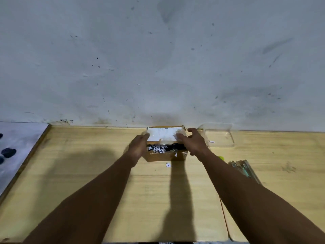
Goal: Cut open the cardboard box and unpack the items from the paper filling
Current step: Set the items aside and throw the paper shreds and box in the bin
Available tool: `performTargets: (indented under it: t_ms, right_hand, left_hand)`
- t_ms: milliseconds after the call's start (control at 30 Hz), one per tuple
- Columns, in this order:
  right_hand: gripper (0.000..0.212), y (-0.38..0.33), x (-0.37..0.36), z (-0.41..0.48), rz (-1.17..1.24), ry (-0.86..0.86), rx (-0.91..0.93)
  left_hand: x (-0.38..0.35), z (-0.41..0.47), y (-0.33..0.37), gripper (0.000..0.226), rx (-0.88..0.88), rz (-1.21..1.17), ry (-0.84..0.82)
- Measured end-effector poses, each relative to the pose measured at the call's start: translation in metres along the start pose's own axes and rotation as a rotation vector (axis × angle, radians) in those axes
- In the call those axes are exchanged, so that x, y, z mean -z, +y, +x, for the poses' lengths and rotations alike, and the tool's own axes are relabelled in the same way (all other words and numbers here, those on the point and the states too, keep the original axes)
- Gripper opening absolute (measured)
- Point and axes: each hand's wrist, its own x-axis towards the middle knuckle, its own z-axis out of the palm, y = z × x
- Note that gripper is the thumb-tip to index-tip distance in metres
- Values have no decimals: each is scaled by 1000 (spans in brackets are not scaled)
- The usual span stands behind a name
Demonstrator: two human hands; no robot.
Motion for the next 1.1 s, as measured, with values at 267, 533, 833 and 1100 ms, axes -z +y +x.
performTargets:
  t_ms: [267,533,833,1100]
  right_hand:
    - [76,12,-32,18,100,-4,-93]
    - [83,11,-34,1,-66,81,-61]
    - [98,9,-18,-66,-133,94,-77]
    - [102,31,13,-154,-328,-321,-343]
  left_hand:
    - [-24,25,-8,53,6,-123,-45]
    - [-32,9,-9,55,2,-117,-11]
    - [-13,-48,-10,55,-21,-3,-6]
    - [10,-127,-43,68,283,323,-336]
